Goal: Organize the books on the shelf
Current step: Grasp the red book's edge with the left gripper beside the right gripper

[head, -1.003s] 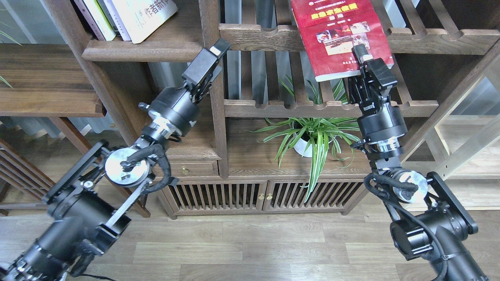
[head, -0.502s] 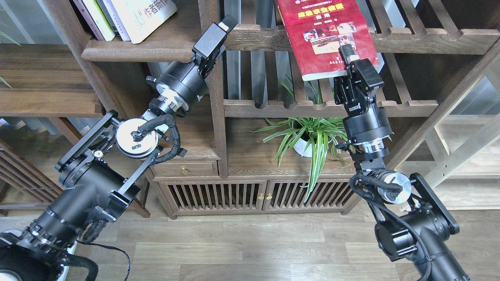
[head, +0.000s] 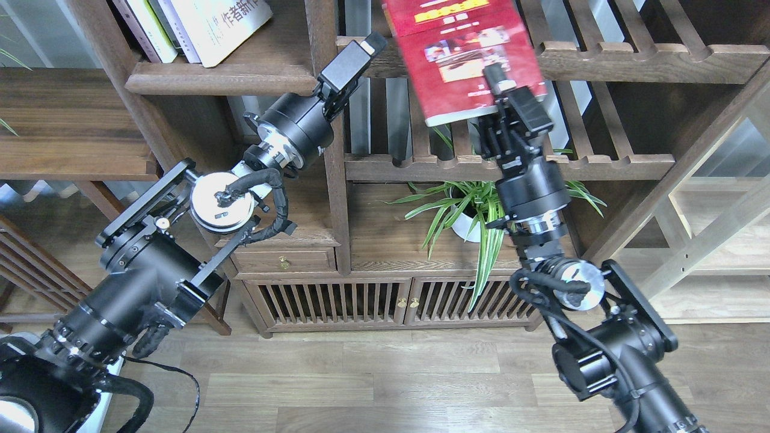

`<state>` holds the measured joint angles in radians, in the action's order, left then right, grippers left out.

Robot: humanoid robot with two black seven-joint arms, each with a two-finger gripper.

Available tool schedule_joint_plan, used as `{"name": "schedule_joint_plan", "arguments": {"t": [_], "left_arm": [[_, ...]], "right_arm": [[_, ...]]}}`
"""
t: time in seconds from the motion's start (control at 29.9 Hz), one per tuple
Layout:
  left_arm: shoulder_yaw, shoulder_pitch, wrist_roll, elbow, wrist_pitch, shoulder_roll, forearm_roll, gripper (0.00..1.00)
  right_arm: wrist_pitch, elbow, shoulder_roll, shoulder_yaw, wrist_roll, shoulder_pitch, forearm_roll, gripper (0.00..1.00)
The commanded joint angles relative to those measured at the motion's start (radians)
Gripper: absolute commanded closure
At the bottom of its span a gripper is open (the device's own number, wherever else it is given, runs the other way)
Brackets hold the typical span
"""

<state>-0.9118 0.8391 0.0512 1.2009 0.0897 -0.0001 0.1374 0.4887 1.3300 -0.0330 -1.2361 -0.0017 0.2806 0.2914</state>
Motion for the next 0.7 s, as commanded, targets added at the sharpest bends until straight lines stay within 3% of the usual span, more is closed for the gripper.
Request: {"name": "schedule_joint_plan", "arguments": {"t": [0.0, 0.33, 0.67], "left_arm": [[0.002, 0.018, 0.009, -0.001, 0.031, 0.0, 0.022, 0.03], [0.027, 0.028, 0.009, -0.006, 0.031, 0.0, 0.065, 0.08], [0.047, 0.081, 0.007, -0.089, 0.031, 0.0, 0.07, 0.07]], "right_arm": [[0.0, 0.0, 0.03, 0.02, 0.0, 0.0, -0.02, 0.96], [0.0, 0.0, 0.033, 0.02, 0.0, 0.005, -0.037, 0.96], [0.0, 0.0, 0.033, 0.02, 0.0, 0.015, -0.038, 0.96]]}}
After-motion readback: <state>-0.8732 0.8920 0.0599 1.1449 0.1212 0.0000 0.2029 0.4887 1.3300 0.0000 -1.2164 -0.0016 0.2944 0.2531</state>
